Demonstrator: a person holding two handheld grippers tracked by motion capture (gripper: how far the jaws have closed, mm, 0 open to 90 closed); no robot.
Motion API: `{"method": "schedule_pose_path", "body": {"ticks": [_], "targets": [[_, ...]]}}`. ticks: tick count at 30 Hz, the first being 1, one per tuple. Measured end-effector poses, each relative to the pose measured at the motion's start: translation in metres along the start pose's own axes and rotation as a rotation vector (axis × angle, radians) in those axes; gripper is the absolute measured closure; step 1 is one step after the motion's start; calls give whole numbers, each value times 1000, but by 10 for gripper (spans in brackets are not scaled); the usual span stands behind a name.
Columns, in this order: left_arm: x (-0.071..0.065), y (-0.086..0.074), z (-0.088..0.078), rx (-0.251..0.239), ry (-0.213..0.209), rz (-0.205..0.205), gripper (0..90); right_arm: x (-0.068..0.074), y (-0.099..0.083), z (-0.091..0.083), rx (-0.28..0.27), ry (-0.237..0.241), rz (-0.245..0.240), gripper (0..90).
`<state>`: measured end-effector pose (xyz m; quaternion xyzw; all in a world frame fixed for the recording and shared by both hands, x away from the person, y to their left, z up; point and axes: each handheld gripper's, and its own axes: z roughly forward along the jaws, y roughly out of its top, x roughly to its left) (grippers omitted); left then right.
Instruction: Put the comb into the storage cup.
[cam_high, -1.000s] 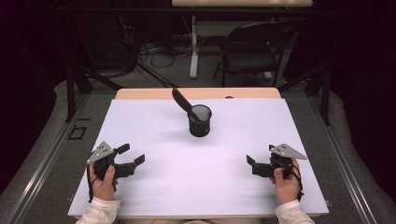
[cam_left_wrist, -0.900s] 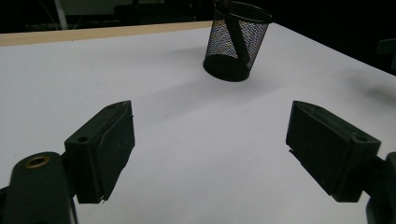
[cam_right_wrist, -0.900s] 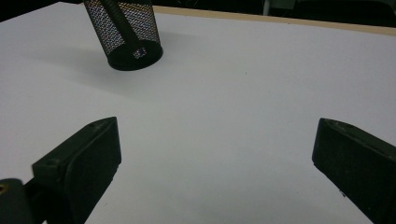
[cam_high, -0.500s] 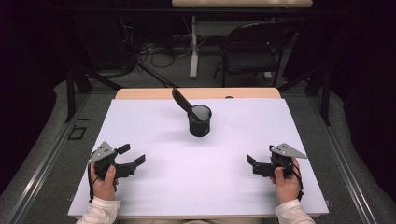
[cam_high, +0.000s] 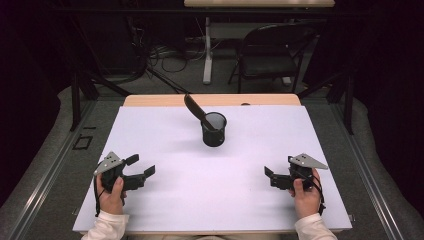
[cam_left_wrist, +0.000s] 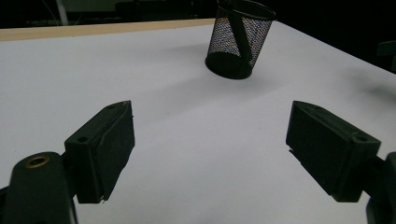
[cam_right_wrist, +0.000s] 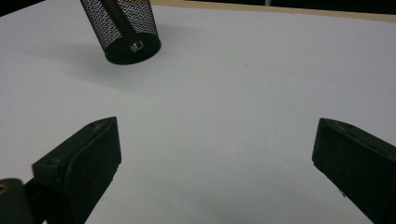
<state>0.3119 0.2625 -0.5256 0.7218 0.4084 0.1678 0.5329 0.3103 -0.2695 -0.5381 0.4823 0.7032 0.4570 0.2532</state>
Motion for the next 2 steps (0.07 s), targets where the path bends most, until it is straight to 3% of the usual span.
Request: {"method": "schedule_pose_path", "body": {"ticks": [2], "targets": [[0,0,0,-1,2,-1,159,-1,0,0,2,-2,-1,9]]}}
